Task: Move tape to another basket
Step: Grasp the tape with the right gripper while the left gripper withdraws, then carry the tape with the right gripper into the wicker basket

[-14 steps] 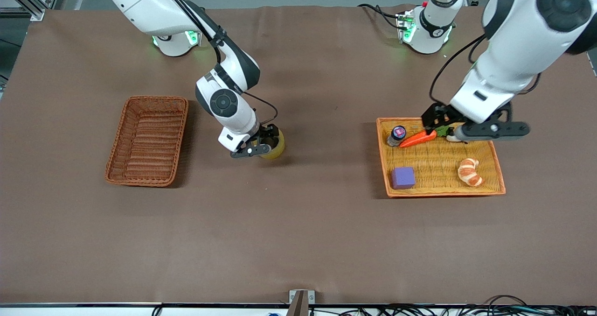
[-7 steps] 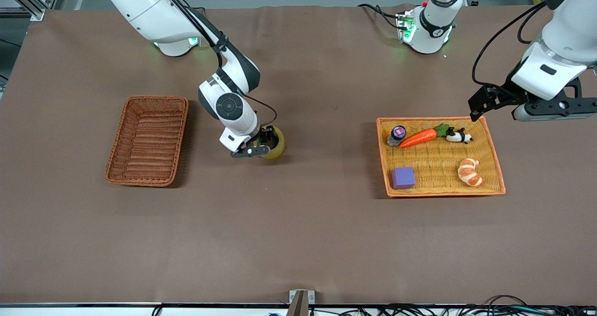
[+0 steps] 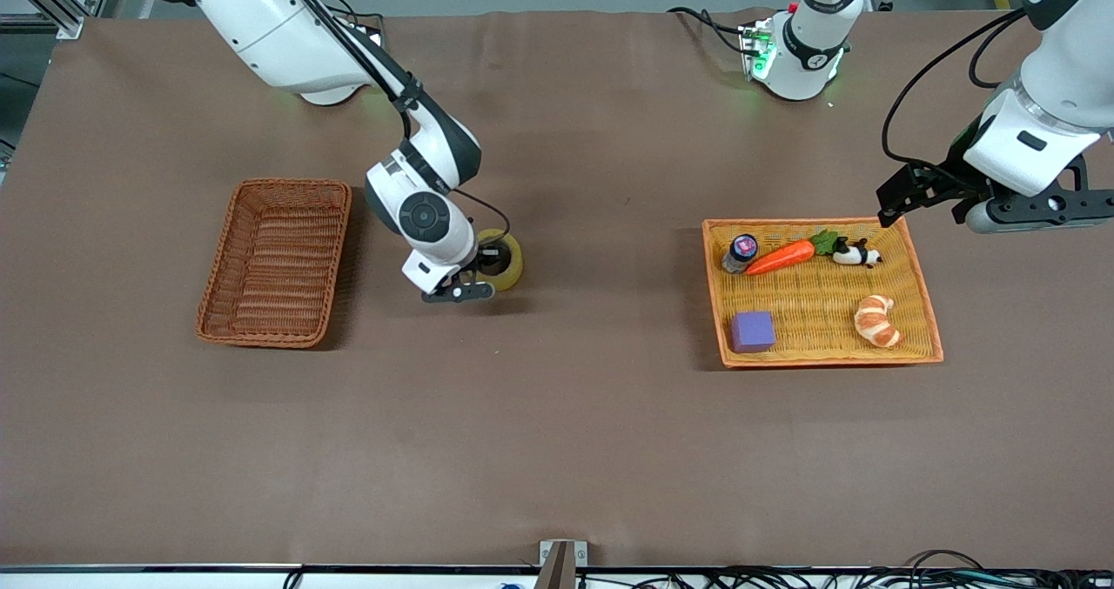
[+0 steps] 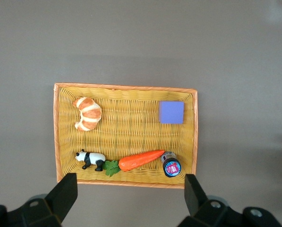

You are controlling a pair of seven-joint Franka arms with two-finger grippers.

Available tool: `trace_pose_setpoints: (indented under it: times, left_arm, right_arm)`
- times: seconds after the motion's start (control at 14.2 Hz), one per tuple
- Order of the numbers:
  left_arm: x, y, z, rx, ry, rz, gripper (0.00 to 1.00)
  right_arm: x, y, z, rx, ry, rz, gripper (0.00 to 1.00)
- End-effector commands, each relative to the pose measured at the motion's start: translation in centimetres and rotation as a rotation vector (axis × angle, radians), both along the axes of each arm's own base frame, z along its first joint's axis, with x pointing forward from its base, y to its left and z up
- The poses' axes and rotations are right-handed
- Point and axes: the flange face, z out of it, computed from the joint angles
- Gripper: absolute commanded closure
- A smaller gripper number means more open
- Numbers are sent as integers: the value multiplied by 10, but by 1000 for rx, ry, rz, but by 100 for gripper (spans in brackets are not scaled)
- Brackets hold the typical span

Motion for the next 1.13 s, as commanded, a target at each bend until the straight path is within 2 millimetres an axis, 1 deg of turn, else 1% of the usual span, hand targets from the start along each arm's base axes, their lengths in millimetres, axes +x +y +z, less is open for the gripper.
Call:
trace_pose_setpoints:
  times: [0.0,0.07,0.14,0.21,0.28,0.35,0.42,0.49,0.56,0.63,0.7,0.77,0.85,0.92,0.99,1.06]
  left_arm:
    - [0,2,-1,-18,19,1,0]
    - [0,2,-2,-18,21,7,0]
    - [0,2,-4,-18,24,12,0]
    - [0,1,-5,-18,25,16,0]
    - [3,1,-9,-18,33,16,0]
    - [3,1,-9,-18,33,16,0]
    - [3,1,-8,-18,31,10,0]
    - [2,2,-7,-17,29,-2,0]
    - [-1,2,-8,-12,53,-21,0]
    - [-2,4,-8,-10,60,-62,0]
    - [-2,7,-7,-8,60,-93,0]
    - [-2,9,-8,-10,62,-88,0]
    - [-2,8,-8,-8,62,-90,0]
    - [-2,10,-7,-9,60,-99,0]
    - [-2,10,-7,-9,60,-100,0]
    - [-2,10,-8,-9,62,-99,0]
  right_arm:
    - [29,-34,75,-15,-46,3,99]
    - [41,-61,103,-11,-65,54,99]
    - [48,-93,134,-21,-55,115,99]
    - [50,-121,160,-39,-46,159,99]
    - [56,-158,180,-48,-37,184,99]
    - [60,-189,186,-49,-14,216,99]
    - [63,-225,186,-53,7,221,99]
    - [62,-265,179,-50,30,247,99]
    - [60,-298,173,-31,45,262,99]
    - [59,-318,168,-15,54,258,98]
    - [56,-329,158,-15,66,246,98]
    - [49,-351,141,-15,65,218,98]
    - [37,-361,117,-12,53,221,98]
    - [30,-366,101,-10,38,231,98]
    - [22,-374,88,-7,30,240,98]
    - [19,-385,80,-9,22,242,97]
